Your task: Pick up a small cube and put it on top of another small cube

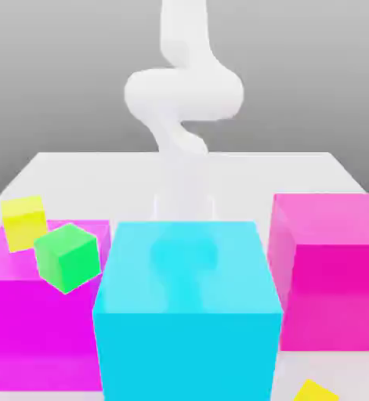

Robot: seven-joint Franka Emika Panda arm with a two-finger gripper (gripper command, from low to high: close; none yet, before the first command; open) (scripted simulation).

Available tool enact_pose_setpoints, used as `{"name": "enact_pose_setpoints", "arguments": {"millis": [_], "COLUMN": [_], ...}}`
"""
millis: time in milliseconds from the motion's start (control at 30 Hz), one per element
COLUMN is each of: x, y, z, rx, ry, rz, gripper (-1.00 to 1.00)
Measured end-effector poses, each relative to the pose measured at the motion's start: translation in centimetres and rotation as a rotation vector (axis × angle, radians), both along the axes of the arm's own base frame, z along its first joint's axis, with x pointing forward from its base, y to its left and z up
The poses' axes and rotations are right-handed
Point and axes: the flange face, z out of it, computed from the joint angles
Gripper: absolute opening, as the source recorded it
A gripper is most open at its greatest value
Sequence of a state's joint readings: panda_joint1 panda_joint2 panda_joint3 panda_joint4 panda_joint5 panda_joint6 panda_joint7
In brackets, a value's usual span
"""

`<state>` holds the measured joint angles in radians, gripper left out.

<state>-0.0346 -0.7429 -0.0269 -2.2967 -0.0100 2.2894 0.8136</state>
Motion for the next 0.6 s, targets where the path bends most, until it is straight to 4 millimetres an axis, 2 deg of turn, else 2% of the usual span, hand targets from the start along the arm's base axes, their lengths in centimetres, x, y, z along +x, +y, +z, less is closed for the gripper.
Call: {"name": "enact_pose_setpoints", "arguments": {"millis": [167,300,433,600], "x": [4.0,5.5,5.5,3.6], "y": [-6.0,-11.1,-16.2,-22.1], "z": [-7.1,-13.3,-19.7,-27.9], "rx": [0.137,0.253,0.365,0.497], "ry": [0.116,0.189,0.252,0.316], "rz": [-0.287,-0.54,-0.802,-1.139], "gripper": [0.0,0.0,0.0,0.0]}}
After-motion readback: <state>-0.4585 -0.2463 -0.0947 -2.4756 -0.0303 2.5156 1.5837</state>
